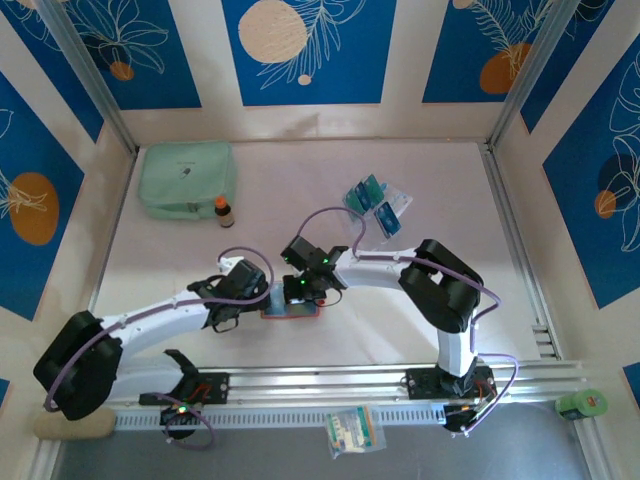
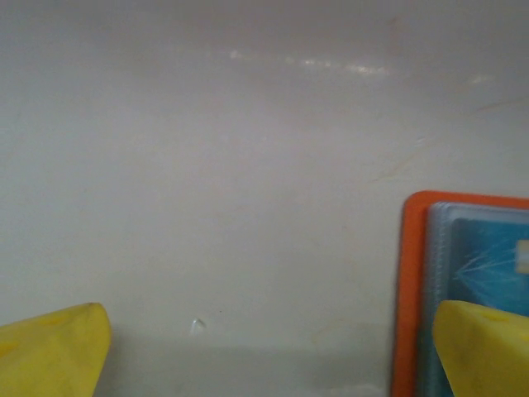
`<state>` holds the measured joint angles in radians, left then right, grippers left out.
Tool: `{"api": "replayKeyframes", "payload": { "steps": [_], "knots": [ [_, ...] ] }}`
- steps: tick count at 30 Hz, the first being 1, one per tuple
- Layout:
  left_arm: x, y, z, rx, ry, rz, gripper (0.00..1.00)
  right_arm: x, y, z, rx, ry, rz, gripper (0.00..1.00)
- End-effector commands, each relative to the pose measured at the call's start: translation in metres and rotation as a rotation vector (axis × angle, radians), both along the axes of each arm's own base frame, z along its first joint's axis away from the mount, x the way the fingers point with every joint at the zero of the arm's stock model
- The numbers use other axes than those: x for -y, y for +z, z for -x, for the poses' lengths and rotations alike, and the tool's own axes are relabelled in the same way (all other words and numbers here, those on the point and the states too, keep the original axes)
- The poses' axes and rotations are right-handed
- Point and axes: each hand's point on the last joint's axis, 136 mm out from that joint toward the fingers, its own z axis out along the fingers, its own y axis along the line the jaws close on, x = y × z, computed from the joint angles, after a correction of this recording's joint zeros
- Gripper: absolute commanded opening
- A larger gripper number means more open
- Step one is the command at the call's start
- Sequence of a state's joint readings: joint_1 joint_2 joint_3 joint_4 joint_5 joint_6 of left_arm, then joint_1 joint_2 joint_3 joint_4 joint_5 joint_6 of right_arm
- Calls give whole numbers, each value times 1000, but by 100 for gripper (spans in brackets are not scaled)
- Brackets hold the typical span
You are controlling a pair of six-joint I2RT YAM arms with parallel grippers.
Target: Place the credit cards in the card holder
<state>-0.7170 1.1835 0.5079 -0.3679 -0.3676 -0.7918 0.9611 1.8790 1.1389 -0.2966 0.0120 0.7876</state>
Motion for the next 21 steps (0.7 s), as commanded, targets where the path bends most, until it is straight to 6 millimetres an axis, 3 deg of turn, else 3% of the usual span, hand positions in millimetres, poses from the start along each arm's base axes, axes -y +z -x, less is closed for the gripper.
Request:
{"api": "replayKeyframes", "payload": {
  "steps": [1,12,21],
  "knots": [
    [1,18,-6,31,9,22,100,5,21,0,19,9,-16,5],
    [0,31,-13,63,-1,35,100,6,25,8,13,0,-37,5],
    [15,40,-22,93,-61,87,100,35,33,2,37,-44,-28,5]
  ]
}}
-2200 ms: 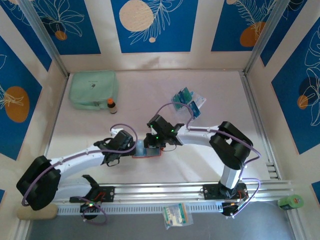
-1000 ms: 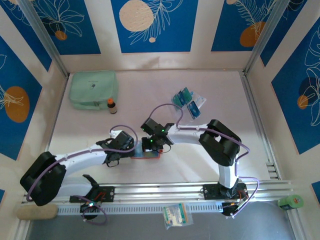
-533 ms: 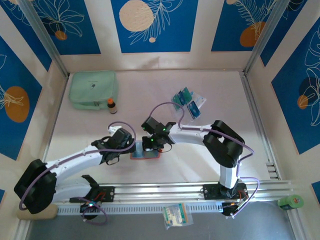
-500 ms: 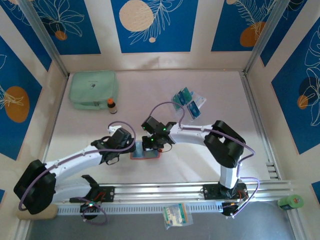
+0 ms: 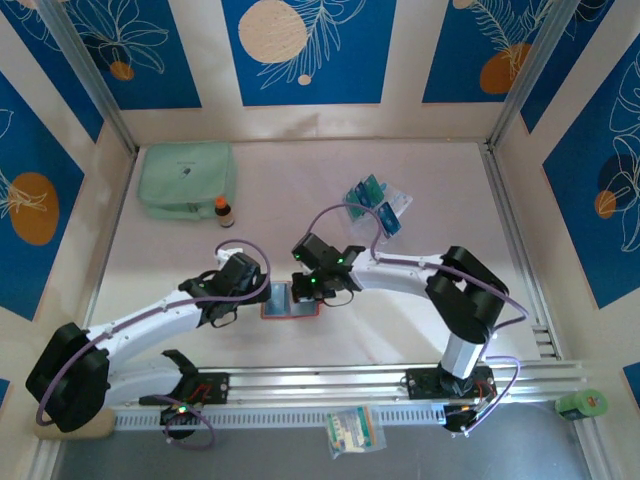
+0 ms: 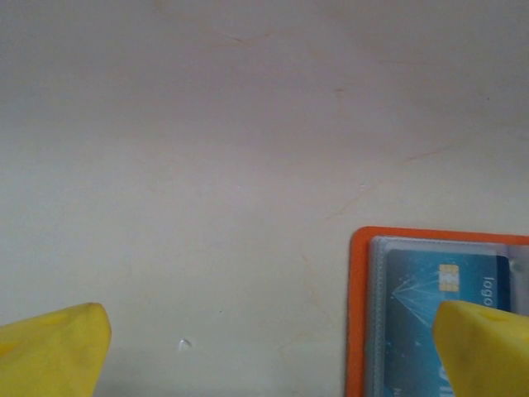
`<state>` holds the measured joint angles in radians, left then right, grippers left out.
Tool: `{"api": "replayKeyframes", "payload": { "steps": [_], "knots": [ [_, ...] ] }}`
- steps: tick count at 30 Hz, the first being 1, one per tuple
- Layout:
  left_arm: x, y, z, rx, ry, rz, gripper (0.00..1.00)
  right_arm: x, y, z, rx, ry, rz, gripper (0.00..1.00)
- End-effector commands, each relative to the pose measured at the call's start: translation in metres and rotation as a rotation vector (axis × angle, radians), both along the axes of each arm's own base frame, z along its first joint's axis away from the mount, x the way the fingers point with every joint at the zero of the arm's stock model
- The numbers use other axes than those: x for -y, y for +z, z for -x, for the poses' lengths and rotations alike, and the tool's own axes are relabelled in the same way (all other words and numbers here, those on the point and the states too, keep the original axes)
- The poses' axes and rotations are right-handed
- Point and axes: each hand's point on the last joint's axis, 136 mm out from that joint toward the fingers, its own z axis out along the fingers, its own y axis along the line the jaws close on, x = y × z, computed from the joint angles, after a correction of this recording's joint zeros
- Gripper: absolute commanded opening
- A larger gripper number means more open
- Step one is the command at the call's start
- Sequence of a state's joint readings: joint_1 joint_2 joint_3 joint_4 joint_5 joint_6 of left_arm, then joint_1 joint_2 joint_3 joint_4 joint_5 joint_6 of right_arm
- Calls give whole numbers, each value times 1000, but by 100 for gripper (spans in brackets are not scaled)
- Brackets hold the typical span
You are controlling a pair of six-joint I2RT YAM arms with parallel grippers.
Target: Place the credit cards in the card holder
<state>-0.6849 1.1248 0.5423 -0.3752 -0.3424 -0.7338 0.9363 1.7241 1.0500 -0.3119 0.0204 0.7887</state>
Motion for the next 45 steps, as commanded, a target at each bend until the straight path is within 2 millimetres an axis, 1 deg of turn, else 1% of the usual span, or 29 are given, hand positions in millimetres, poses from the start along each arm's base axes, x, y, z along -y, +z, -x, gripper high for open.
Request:
{"api": "replayKeyframes", "payload": {
  "steps": [1,11,17,21,28,32,35,39,42,45],
  "knots": [
    [14,17,-11,41,-45,56,100,14,2,0,0,-17,12,5],
    [36,17,-19,51,-112,123,100,22,-11,3,-5,-28,34,5],
    [45,14,-24,45,-128,141,100,26,-14,5,6,-23,45,5],
    [54,12,-28,39,-143,169,100,30,-18,5,13,-24,59,5],
    [61,8,-33,20,-148,180,100,38,-21,3,29,-26,78,4],
    [64,8,-34,14,-154,183,100,44,-9,-2,53,-34,67,4],
    [65,7,-33,6,-161,184,100,54,8,-14,82,-62,48,5],
    [67,5,-32,-7,-173,186,100,73,34,-34,123,-113,18,5],
    [68,5,-31,-12,-182,188,100,86,46,-45,143,-141,11,5],
    [70,5,-31,-14,-189,190,100,91,55,-48,149,-155,-12,5]
  ]
}}
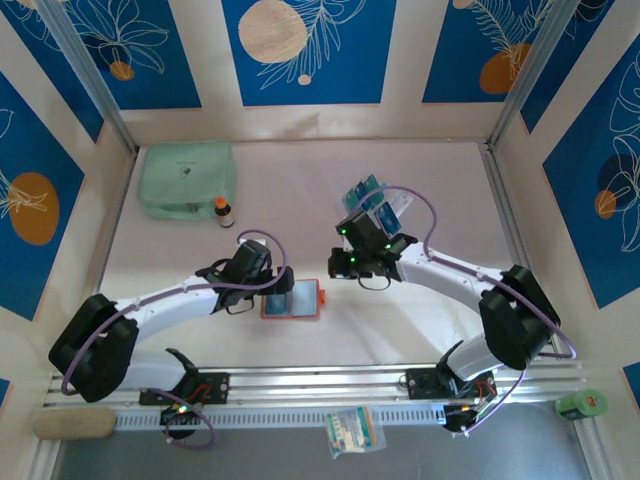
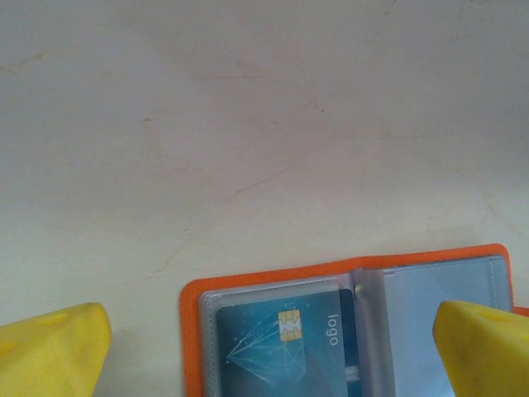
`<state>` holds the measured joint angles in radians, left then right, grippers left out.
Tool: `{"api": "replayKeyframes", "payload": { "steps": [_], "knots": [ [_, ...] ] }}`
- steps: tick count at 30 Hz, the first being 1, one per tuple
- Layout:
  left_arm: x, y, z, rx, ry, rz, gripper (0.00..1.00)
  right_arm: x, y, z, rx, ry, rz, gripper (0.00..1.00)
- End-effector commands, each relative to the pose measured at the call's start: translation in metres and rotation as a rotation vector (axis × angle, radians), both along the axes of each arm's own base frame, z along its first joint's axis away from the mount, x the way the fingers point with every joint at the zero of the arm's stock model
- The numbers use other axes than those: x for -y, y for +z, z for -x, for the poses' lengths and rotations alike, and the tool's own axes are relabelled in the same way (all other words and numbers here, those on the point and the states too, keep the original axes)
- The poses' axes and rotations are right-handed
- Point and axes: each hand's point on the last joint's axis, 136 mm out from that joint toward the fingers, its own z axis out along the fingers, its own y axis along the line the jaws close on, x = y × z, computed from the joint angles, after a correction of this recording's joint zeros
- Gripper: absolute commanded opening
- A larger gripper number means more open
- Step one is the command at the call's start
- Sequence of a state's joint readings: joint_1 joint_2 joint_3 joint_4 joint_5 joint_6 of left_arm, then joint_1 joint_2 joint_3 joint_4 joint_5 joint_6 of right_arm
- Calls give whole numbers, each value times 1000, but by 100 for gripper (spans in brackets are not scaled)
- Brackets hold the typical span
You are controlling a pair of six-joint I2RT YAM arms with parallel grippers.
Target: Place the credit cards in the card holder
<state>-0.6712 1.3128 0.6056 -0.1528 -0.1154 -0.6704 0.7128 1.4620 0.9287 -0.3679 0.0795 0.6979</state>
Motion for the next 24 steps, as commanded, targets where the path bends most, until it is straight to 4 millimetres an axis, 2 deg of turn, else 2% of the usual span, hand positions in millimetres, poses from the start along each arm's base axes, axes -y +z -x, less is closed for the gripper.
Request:
{"api": "replayKeyframes", "payload": {
  "steps": [1,4,7,11,15,19,24],
  "knots": [
    [7,10,-7,18,-26,18,100,3,14,4,9,27,-13,5],
    [8,7,-8,11,-25,18,100,-9,17,13,-5,52,-45,5],
    [7,7,-8,14,-14,18,100,-24,10,27,-22,86,-37,5],
    [2,9,-8,27,10,16,100,-46,-9,46,-54,136,-10,5],
    [-2,10,-8,32,30,16,100,-61,-29,57,-79,169,31,4],
    [-5,8,-6,26,45,19,100,-66,-46,60,-91,178,77,2],
    [-4,9,-5,25,45,27,100,-60,-64,60,-104,162,125,1]
  ]
}}
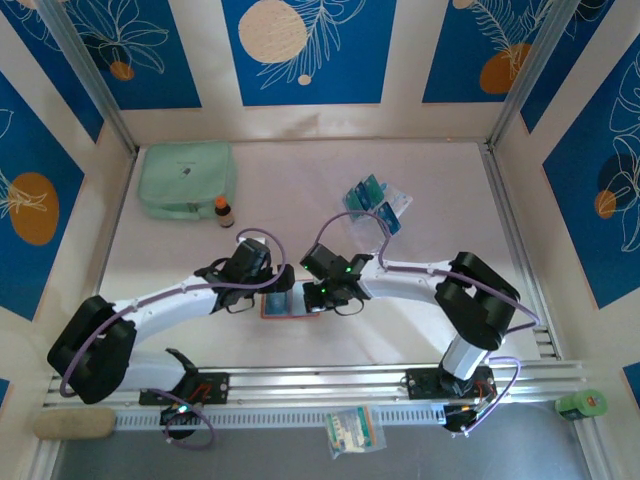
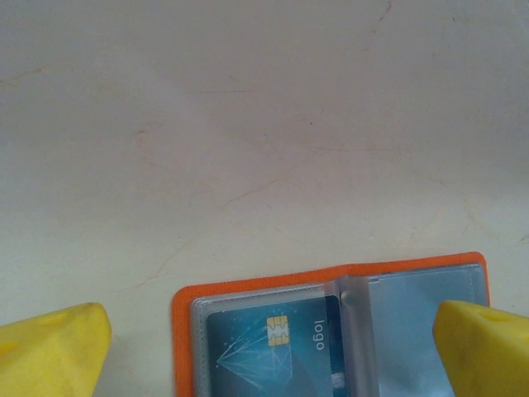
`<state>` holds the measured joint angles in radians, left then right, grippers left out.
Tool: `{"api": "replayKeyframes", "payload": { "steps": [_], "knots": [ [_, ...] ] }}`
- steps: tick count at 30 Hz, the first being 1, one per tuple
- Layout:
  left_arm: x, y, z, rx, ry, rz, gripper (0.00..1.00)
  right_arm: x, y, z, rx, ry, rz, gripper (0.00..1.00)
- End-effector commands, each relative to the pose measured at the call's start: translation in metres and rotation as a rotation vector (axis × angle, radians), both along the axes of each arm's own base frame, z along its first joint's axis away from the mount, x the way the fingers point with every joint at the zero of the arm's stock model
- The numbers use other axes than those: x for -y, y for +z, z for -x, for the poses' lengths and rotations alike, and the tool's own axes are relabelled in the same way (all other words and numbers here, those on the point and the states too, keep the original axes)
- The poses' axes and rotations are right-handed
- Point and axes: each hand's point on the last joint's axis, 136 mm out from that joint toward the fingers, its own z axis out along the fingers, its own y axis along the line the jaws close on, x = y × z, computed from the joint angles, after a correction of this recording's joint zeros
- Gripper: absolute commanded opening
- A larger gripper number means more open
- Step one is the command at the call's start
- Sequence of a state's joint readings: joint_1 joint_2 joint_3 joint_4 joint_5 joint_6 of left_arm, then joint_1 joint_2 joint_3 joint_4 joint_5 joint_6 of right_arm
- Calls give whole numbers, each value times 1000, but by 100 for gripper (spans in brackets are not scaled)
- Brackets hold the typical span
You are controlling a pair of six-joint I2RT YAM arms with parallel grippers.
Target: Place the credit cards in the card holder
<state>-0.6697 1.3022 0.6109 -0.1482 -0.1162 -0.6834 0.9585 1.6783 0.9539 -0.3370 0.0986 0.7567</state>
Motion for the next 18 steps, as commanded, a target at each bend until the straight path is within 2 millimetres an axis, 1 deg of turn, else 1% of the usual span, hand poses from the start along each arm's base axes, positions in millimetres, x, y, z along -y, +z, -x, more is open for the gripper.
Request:
{"api": "replayKeyframes", "payload": {
  "steps": [1,6,9,12,18],
  "knots": [
    [-5,3,-3,13,31,9,100,-1,-4,-6,17,-23,13,1],
    [-2,3,-3,7,20,24,100,14,-25,-3,-25,-51,47,0],
    [1,1,-3,2,13,33,100,20,-34,1,-48,-67,54,0],
    [3,-3,-2,-10,9,46,100,25,-40,5,-63,-77,61,0],
    [6,-13,1,-38,9,67,100,28,-44,8,-74,-86,62,0]
  ]
}}
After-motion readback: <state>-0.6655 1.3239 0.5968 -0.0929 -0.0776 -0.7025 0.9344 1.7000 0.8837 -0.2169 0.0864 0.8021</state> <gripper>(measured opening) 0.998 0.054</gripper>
